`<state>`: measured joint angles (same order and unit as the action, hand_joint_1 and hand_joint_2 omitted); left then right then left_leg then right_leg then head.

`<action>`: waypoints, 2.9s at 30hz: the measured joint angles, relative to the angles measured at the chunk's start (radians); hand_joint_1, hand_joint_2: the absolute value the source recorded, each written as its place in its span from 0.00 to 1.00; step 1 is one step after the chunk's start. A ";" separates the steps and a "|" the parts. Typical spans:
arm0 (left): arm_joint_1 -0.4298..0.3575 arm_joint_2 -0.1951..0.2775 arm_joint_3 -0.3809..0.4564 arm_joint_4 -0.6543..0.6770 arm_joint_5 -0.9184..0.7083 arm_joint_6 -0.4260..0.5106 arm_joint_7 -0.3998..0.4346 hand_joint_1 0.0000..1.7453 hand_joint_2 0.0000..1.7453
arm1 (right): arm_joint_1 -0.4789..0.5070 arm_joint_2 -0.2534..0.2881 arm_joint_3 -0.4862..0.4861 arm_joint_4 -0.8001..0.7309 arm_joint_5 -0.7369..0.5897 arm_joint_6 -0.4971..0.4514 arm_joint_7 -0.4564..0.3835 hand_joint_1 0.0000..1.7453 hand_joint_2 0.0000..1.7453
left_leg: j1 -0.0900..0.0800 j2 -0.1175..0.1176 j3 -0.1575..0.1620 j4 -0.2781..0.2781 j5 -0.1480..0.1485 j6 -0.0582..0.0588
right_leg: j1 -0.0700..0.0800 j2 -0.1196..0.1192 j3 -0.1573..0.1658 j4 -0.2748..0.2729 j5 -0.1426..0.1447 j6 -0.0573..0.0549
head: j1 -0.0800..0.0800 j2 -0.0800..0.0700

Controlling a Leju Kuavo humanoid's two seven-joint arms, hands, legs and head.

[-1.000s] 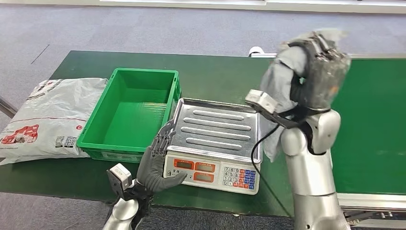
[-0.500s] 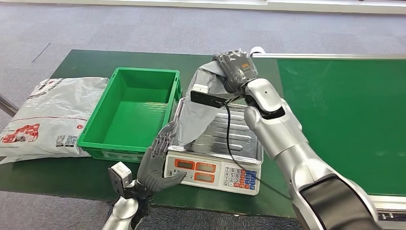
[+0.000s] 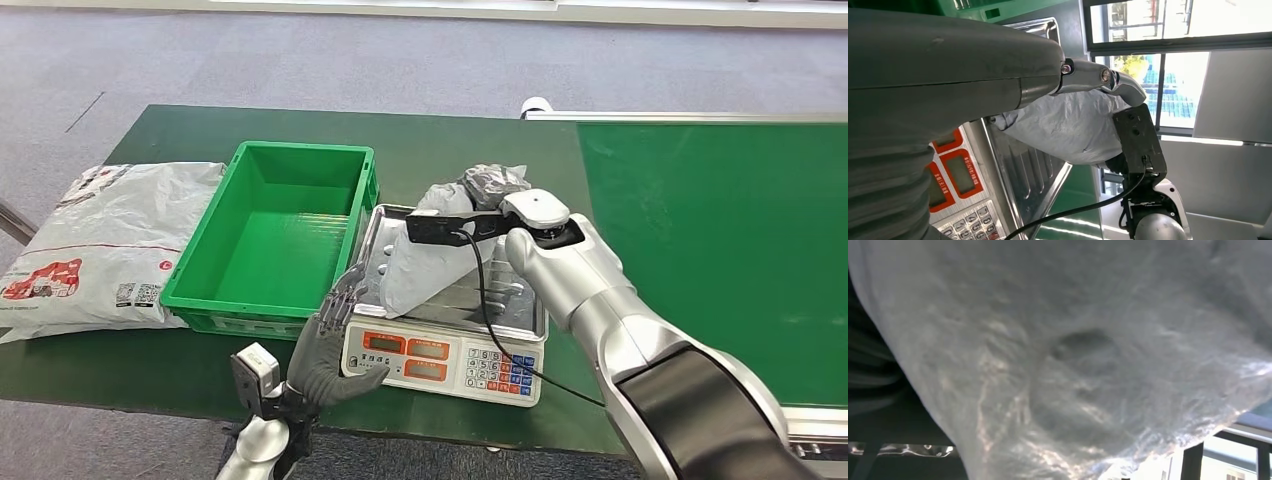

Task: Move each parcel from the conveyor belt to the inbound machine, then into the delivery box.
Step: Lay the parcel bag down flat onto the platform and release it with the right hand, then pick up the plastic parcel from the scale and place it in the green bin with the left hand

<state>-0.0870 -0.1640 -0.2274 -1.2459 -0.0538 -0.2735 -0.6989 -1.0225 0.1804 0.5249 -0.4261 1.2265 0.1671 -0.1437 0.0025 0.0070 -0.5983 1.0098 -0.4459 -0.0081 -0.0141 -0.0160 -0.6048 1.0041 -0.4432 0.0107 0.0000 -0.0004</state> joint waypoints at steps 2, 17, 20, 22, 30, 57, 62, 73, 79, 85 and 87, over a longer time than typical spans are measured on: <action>0.001 0.000 0.000 0.000 0.000 0.000 0.000 0.00 1.00 | -0.003 0.000 0.000 0.006 -0.002 0.000 0.000 1.00 1.00 | 0.000 0.000 0.000 0.000 0.000 0.000 | 0.000 0.000 0.000 0.000 0.000 0.000 | 0.000 0.000; 0.015 0.016 0.000 -0.021 0.002 -0.003 -0.001 0.00 1.00 | 0.103 -0.050 -0.012 -0.150 -0.563 0.212 -0.465 0.00 1.00 | 0.000 0.004 0.002 0.000 -0.001 -0.001 | 0.000 0.003 0.000 0.000 0.000 0.000 | 0.000 0.000; 0.017 0.018 0.000 -0.025 0.000 -0.001 -0.001 0.00 1.00 | 0.159 -0.069 -0.014 -0.213 -0.702 0.279 -0.493 0.00 1.00 | 0.000 0.004 0.002 0.000 -0.001 -0.001 | 0.000 0.003 0.000 0.000 0.000 0.000 | 0.000 0.000; 0.017 0.019 0.001 -0.027 0.000 0.001 -0.001 0.00 1.00 | 0.198 -0.079 -0.014 -0.251 -0.776 0.282 -0.481 0.00 1.00 | 0.000 0.004 0.002 0.000 -0.001 -0.001 | 0.000 0.003 0.000 0.000 0.000 0.000 | 0.000 0.000; 0.019 0.019 0.002 -0.029 0.000 0.004 -0.001 0.00 1.00 | 0.251 -0.090 -0.014 -0.291 -0.869 0.267 -0.445 0.00 1.00 | 0.000 0.004 0.002 0.000 -0.001 -0.001 | 0.000 0.003 0.000 0.000 0.000 0.000 | 0.000 0.000; 0.130 0.006 0.053 -0.162 -0.043 0.033 0.032 0.00 1.00 | 0.548 -0.190 -0.169 -0.538 -0.049 -0.375 0.310 0.00 1.00 | 0.000 0.000 0.001 0.000 -0.002 0.000 | 0.000 -0.001 0.001 -0.001 -0.001 0.000 | 0.000 0.000; 0.140 0.003 0.053 -0.162 -0.050 0.034 0.029 0.00 1.00 | 0.650 -0.190 -0.279 -0.666 0.025 -0.361 0.307 0.00 1.00 | 0.000 0.000 0.001 0.000 -0.003 0.001 | 0.000 0.000 0.001 -0.001 -0.002 0.000 | 0.000 0.000; 0.140 0.002 0.053 -0.161 -0.050 0.034 0.027 0.00 1.00 | 0.717 -0.190 -0.350 -0.769 0.030 -0.345 0.271 0.00 1.00 | 0.000 0.001 0.001 0.000 -0.003 0.001 | 0.000 0.001 0.001 -0.001 -0.001 0.000 | 0.000 0.000; 0.138 0.002 0.053 -0.160 -0.050 0.034 0.027 0.00 1.00 | 0.724 -0.190 -0.356 -0.783 -0.052 -0.298 0.190 0.00 1.00 | 0.000 0.001 0.001 0.000 -0.003 0.001 | 0.000 0.001 0.001 -0.001 -0.002 0.000 | 0.000 0.000; 0.112 0.002 0.053 -0.136 -0.050 0.034 0.023 0.00 1.00 | 0.749 -0.189 -0.364 -0.818 -0.492 -0.099 -0.097 0.00 1.00 | 0.000 0.001 0.001 0.000 -0.003 0.001 | 0.000 0.000 0.001 -0.001 -0.002 0.000 | 0.000 0.000; 0.100 0.002 0.053 -0.125 -0.050 0.034 0.019 0.00 1.00 | 0.757 -0.189 -0.371 -0.843 -0.612 -0.048 -0.164 0.00 1.00 | 0.000 0.001 0.001 0.000 -0.003 0.001 | 0.000 0.000 0.001 -0.001 -0.002 0.000 | 0.000 0.000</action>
<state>0.0132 -0.1622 -0.1747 -1.3714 -0.1034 -0.2398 -0.6801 -0.2653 -0.0086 0.1540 -1.2689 0.6148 0.1194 -0.3073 0.0022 0.0083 -0.5973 1.0098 -0.4486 -0.0072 -0.0144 -0.0156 -0.6043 1.0030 -0.4448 0.0110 0.0000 -0.0004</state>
